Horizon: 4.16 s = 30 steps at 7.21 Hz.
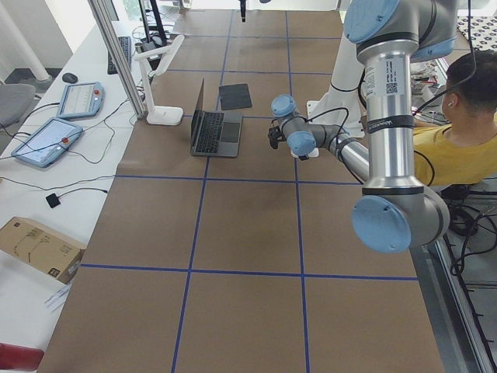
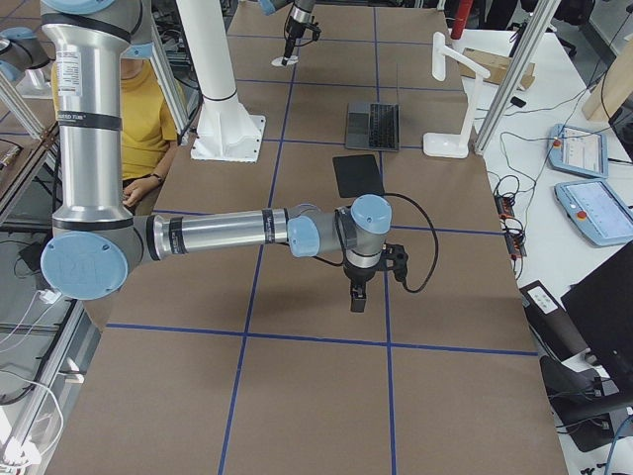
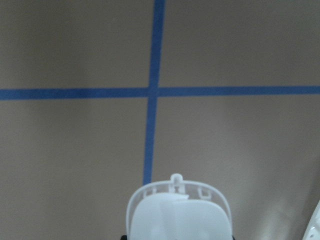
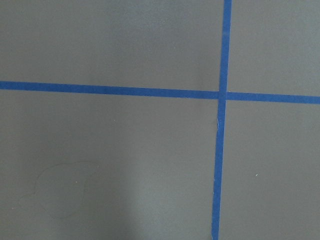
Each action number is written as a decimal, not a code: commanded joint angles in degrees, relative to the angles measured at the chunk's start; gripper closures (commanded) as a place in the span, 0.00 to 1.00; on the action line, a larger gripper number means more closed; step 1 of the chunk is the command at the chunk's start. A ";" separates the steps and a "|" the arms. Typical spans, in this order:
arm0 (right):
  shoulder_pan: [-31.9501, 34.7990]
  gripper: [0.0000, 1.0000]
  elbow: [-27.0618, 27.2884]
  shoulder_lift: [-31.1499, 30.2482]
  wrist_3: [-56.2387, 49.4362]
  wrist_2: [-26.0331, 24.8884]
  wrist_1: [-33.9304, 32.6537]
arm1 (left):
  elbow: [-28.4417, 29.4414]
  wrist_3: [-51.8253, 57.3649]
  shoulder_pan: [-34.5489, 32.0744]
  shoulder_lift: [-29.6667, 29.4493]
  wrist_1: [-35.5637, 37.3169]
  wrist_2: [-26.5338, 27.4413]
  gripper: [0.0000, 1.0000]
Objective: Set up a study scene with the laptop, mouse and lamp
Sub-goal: 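Carry the white mouse with the left gripper toward the mouse pad, then lower the white mouse onto the mouse pad with the left gripper, then open the left gripper and withdraw it away from the mouse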
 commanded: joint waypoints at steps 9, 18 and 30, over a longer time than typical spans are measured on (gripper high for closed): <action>7.64 0.00 -0.27 -6.37 -12.46 0.05 -0.09 | 49.18 -0.53 -2.74 -66.16 24.68 7.14 0.59; 7.64 0.00 -0.27 -5.93 -12.37 -0.13 -0.09 | 77.82 -4.93 -0.64 -76.67 1.02 15.67 0.42; 7.64 0.00 -0.36 -5.84 -11.67 -0.74 0.00 | 38.08 11.03 -9.57 -50.54 13.29 7.68 0.00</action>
